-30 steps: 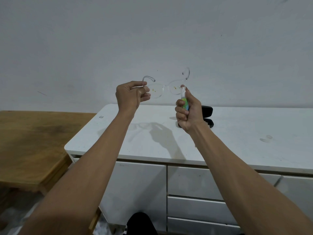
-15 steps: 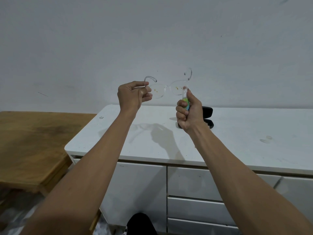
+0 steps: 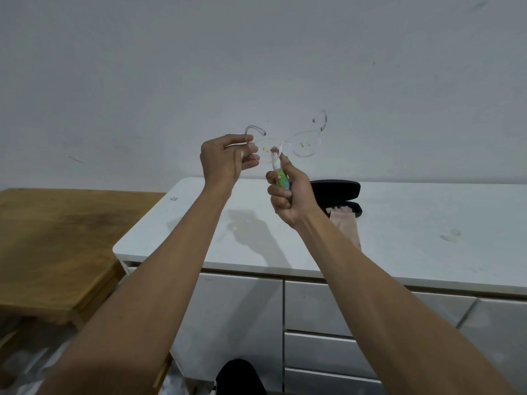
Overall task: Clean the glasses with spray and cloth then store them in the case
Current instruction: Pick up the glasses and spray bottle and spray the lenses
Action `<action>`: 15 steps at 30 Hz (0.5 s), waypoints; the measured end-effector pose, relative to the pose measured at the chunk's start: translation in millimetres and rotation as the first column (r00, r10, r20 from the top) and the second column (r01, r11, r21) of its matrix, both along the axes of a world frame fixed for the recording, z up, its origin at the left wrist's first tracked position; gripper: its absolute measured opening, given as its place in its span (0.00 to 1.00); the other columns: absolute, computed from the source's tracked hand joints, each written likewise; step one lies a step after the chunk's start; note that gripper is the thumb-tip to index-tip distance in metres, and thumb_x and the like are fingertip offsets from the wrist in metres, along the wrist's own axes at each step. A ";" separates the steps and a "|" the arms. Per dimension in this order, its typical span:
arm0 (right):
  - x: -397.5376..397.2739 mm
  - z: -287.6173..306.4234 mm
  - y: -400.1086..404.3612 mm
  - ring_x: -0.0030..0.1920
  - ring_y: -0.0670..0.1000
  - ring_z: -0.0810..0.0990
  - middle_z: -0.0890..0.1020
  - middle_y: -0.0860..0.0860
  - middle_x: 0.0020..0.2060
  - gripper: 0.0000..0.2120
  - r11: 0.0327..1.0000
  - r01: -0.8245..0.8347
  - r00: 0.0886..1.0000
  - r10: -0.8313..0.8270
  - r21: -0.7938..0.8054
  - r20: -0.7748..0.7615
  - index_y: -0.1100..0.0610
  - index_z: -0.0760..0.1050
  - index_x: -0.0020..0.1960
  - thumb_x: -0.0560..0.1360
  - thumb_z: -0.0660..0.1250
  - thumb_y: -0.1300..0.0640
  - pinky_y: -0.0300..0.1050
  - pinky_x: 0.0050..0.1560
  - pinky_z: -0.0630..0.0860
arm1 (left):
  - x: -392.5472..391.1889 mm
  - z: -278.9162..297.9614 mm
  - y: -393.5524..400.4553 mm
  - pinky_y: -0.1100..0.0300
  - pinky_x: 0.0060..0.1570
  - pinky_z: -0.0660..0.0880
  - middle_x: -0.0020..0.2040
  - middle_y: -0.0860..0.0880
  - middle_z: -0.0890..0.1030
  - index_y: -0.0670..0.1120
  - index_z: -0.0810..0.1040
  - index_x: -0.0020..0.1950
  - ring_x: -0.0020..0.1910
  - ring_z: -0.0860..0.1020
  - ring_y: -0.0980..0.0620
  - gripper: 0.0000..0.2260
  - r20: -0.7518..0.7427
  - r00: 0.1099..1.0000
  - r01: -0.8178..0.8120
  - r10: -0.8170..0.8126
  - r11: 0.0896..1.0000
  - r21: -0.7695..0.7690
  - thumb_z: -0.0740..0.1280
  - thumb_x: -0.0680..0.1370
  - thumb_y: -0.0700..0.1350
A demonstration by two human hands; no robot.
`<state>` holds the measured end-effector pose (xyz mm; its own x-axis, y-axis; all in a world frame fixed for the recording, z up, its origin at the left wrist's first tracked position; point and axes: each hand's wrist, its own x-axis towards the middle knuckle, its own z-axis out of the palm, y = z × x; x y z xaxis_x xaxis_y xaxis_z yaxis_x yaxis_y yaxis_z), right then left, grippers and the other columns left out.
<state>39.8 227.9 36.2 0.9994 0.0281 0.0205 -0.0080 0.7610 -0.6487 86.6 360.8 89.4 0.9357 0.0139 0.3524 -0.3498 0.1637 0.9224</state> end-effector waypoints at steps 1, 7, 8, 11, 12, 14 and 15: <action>0.6 0.0 3.2 0.17 0.41 0.58 0.72 0.47 0.30 0.08 1.000 -0.009 1.000 0.009 0.016 -0.007 0.42 0.76 0.59 0.85 0.60 0.47 0.33 0.15 0.51 | -0.3 0.0 0.8 0.56 0.39 0.83 0.38 0.39 0.85 0.36 0.85 0.48 0.33 0.84 0.43 0.07 0.002 1.000 0.000 0.000 1.000 0.001 0.72 0.73 0.28; 3.9 -0.4 11.5 0.17 0.42 0.59 0.69 0.45 0.27 0.12 0.997 -0.032 0.997 0.037 0.067 -0.074 0.49 0.73 0.45 0.83 0.62 0.44 0.34 0.15 0.50 | -1.5 0.2 6.8 0.55 0.40 0.84 0.40 0.36 0.86 0.38 0.86 0.47 0.34 0.84 0.42 0.07 0.006 1.000 -0.013 0.013 1.000 0.002 0.72 0.73 0.29; 4.2 -0.1 12.1 0.17 0.42 0.59 0.69 0.45 0.27 0.12 0.997 -0.030 0.996 0.036 0.068 -0.077 0.50 0.73 0.45 0.83 0.63 0.44 0.34 0.15 0.50 | -1.5 0.3 7.8 0.55 0.40 0.84 0.41 0.36 0.86 0.38 0.86 0.47 0.34 0.84 0.42 0.07 0.007 1.000 -0.015 0.015 1.000 0.001 0.73 0.73 0.29; 2.7 2.5 12.5 0.17 0.42 0.59 0.69 0.45 0.27 0.13 0.997 -0.025 0.997 0.030 0.068 -0.078 0.50 0.73 0.43 0.82 0.63 0.44 0.35 0.15 0.50 | -2.3 0.2 8.9 0.55 0.40 0.84 0.40 0.37 0.86 0.37 0.86 0.47 0.33 0.84 0.42 0.06 0.007 1.000 -0.018 0.018 1.000 0.001 0.73 0.73 0.29; 2.0 3.9 12.8 0.17 0.42 0.59 0.69 0.45 0.26 0.14 0.998 -0.022 0.996 0.027 0.063 -0.083 0.51 0.72 0.42 0.82 0.63 0.44 0.35 0.15 0.50 | -2.6 0.1 8.9 0.55 0.40 0.84 0.40 0.37 0.86 0.37 0.86 0.48 0.33 0.84 0.43 0.07 0.006 1.000 -0.020 0.020 1.000 0.004 0.73 0.73 0.29; 1.0 6.3 13.8 0.17 0.42 0.58 0.68 0.45 0.26 0.13 0.999 -0.010 0.996 0.014 0.051 -0.084 0.50 0.74 0.43 0.83 0.63 0.44 0.35 0.15 0.50 | -3.1 -0.1 8.1 0.55 0.40 0.84 0.40 0.37 0.86 0.36 0.86 0.49 0.33 0.84 0.42 0.07 0.003 1.000 -0.022 0.022 1.000 0.008 0.72 0.73 0.29; 1.0 6.7 14.2 0.17 0.42 0.58 0.68 0.45 0.26 0.13 0.999 0.001 0.996 0.003 0.047 -0.087 0.50 0.74 0.43 0.83 0.63 0.44 0.35 0.15 0.50 | -3.5 -0.2 7.7 0.55 0.41 0.84 0.40 0.37 0.86 0.36 0.85 0.49 0.34 0.84 0.42 0.07 0.003 1.000 -0.021 0.021 1.000 0.008 0.72 0.73 0.29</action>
<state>40.8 242.1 42.8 0.9974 0.0303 -0.0652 -0.0638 0.7905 -0.6092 83.0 368.5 89.2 0.9343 0.0306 0.3551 -0.3555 0.1488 0.9227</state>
